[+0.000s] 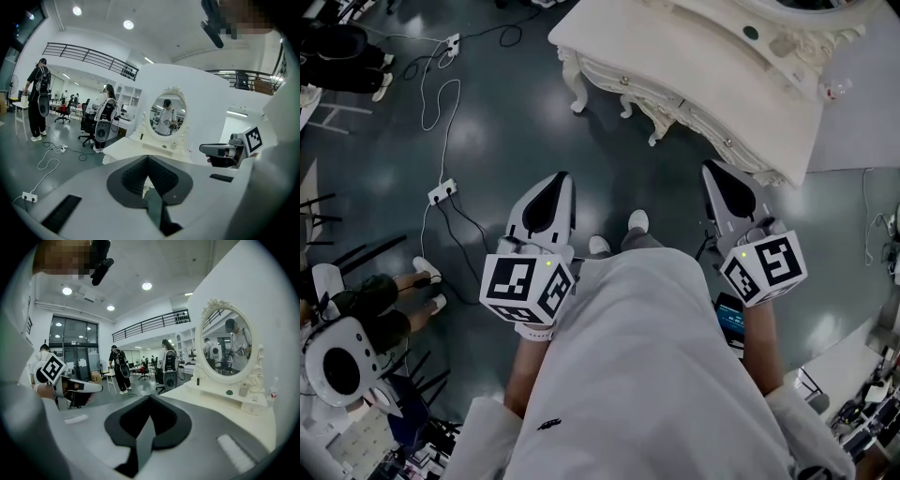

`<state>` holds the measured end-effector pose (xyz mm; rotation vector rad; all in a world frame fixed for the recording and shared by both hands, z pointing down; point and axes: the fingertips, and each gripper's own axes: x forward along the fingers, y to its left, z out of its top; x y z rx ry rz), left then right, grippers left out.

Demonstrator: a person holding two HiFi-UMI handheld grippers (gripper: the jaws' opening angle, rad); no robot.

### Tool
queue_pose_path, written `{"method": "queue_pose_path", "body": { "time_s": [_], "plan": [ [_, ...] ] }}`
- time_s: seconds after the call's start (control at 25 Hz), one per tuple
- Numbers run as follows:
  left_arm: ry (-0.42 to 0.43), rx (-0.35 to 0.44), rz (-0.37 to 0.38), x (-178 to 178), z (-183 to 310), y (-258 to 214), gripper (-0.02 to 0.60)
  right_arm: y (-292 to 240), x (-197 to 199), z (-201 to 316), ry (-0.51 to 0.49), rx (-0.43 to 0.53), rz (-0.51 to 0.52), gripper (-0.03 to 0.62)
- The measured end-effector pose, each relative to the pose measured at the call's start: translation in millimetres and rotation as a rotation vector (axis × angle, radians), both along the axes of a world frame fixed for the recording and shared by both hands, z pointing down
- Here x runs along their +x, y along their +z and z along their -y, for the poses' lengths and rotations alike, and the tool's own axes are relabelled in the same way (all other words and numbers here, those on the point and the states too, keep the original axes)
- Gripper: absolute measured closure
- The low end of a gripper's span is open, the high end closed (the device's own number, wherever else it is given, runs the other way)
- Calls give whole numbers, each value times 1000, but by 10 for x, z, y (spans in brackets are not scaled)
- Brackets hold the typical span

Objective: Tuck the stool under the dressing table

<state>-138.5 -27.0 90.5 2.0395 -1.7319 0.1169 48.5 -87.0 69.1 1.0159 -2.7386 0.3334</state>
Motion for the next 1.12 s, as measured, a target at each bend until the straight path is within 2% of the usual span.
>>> {"method": "queue_pose_path", "body": {
  "time_s": [0.36, 0.72, 1.12],
  "plan": [
    [25, 5, -14, 141, -3, -34, 575, -39, -85, -176, -120, -12, -36, 582],
    [40, 1, -9, 317, 1, -37, 575, -36, 101, -118, -87, 2, -20, 582],
    [39, -15, -5, 354, -39, -18, 575, -41, 110, -139, -71, 1, 7, 582]
  ]
}}
